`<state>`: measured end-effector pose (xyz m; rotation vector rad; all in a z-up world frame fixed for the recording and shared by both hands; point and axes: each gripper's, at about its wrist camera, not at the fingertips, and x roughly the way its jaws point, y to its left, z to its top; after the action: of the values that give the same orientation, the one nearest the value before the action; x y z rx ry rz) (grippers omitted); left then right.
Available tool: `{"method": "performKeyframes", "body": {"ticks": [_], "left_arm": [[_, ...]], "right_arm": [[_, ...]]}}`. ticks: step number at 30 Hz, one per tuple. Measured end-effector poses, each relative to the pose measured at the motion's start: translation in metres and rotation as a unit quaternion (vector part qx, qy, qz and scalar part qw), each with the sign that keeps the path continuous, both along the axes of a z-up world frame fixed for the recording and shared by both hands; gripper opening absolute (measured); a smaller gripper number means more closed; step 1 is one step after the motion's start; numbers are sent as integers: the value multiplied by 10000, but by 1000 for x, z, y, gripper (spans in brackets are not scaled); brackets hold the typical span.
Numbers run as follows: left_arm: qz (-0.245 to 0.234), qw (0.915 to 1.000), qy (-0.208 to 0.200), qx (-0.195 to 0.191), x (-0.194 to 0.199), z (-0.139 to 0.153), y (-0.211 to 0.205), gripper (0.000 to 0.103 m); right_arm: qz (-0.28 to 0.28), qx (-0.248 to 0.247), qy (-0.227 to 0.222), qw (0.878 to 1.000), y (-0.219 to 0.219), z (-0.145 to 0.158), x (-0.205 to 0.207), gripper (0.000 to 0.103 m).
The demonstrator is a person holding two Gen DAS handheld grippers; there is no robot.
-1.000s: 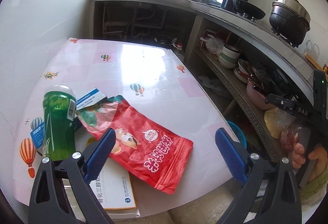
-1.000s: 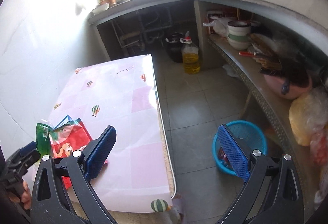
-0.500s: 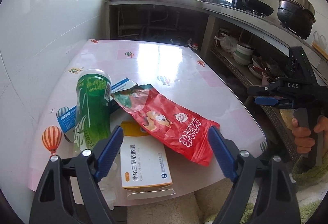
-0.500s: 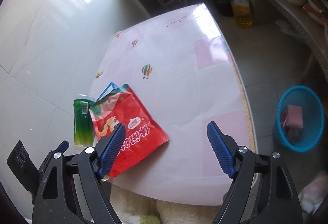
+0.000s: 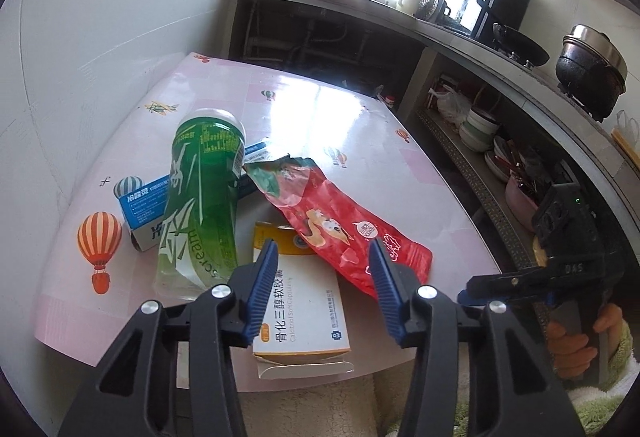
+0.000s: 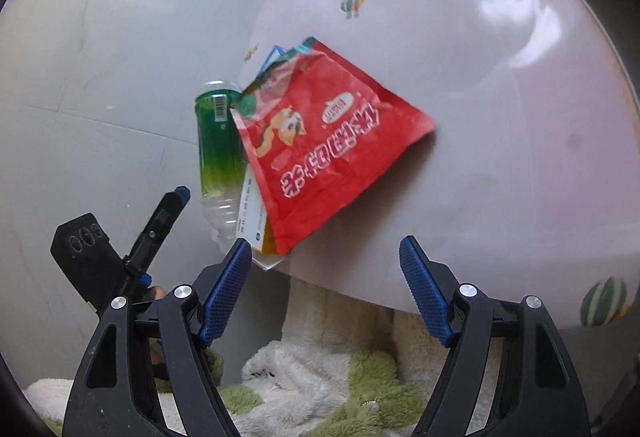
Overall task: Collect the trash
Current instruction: 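Close the right gripper on the red snack bag edge, then hold the red bag up with the right gripper while the left gripper reaches the medicine box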
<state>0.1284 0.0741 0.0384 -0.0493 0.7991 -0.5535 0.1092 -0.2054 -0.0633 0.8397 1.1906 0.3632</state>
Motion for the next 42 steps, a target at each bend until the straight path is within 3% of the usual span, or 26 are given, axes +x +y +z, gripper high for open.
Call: {"method": "performKeyframes", "body": {"ticks": [4, 10, 16, 18, 20, 30, 37, 40, 42], "left_arm": [[-157, 9999, 44, -60, -1, -2, -8, 35], [-258, 9996, -31, -101, 1, -2, -17, 26], [-330, 9993, 114, -135, 8, -7, -23, 19], [-357, 9992, 127, -139, 9, -8, -26, 19], [-392, 9990, 143, -142, 9, -7, -32, 18], [-969, 9949, 272, -90, 5, -5, -102, 18], [-1581, 9851, 506, 458, -15, -37, -174, 15], [-1690, 9805, 547, 839, -15, -59, -196, 12], [-1732, 9771, 794, 945, -11, -73, -202, 10]], "right_arm": [[-338, 539, 311, 9975, -4, -19, 8, 68], [-655, 646, 489, 9946, -4, -23, 25, 61], [-892, 835, 629, 9905, -3, -38, 31, 28], [-967, 819, 617, 9900, -5, -42, 30, 10], [-1043, 831, 594, 9893, -9, -45, 28, 4], [-1564, 436, 360, 9861, -74, -19, -26, 0], [-1914, 181, 554, 9798, -104, -7, -83, 0], [-1929, 195, 481, 9799, -104, -5, -92, 0], [-1915, 219, 372, 9805, -106, -2, -94, 0]]}}
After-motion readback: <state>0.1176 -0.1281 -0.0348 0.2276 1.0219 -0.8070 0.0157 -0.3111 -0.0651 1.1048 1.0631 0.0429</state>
